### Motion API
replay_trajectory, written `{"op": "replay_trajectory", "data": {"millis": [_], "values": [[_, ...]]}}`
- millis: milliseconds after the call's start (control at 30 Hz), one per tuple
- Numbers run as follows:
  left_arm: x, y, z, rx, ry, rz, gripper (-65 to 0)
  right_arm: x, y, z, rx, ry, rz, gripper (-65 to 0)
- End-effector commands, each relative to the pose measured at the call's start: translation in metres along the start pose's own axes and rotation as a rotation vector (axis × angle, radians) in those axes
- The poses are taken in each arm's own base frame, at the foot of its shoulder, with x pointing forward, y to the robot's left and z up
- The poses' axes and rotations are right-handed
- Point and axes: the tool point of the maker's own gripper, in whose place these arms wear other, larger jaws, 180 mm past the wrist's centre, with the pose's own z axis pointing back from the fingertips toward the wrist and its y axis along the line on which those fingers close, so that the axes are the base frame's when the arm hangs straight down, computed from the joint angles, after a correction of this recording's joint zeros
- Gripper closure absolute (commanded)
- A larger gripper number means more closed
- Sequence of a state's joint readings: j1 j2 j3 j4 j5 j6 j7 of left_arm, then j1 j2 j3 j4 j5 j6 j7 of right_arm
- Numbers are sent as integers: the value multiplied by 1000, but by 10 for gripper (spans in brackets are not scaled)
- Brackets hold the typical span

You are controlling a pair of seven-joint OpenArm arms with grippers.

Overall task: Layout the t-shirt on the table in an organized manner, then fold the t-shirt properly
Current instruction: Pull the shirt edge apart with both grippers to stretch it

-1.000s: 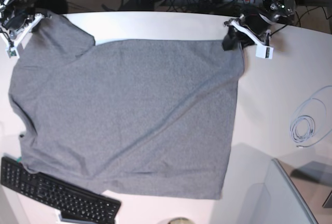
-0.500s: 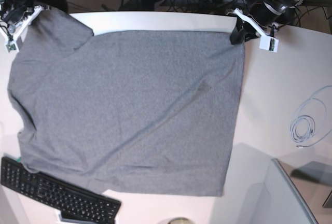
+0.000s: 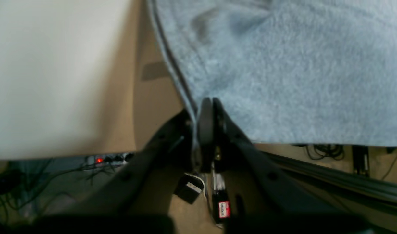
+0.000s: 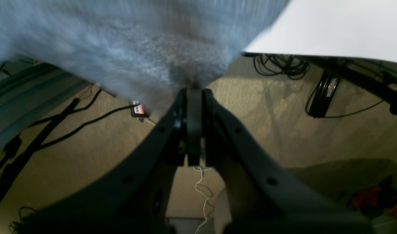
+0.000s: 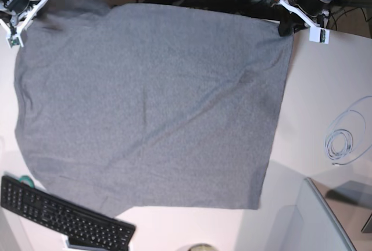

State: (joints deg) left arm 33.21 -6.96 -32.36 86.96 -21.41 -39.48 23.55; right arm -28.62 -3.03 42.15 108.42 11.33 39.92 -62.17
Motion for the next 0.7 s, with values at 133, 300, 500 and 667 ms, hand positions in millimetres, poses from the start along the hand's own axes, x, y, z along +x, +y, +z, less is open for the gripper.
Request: {"op": "replay_trajectory", "data": {"millis": [133, 300, 500, 667], "values": [[7, -2, 2, -12, -31, -1, 0, 2, -5, 5, -19, -13, 7, -5], [6, -3, 1, -14, -30, 1, 0, -7, -12, 8, -37, 0, -13, -5], [4, -3, 3, -13, -23, 2, 0, -18, -38, 18, -104, 4, -85, -5], [-1, -23, -5, -74, 1, -22, 0, -15, -34, 16, -91, 1, -71, -5]]}}
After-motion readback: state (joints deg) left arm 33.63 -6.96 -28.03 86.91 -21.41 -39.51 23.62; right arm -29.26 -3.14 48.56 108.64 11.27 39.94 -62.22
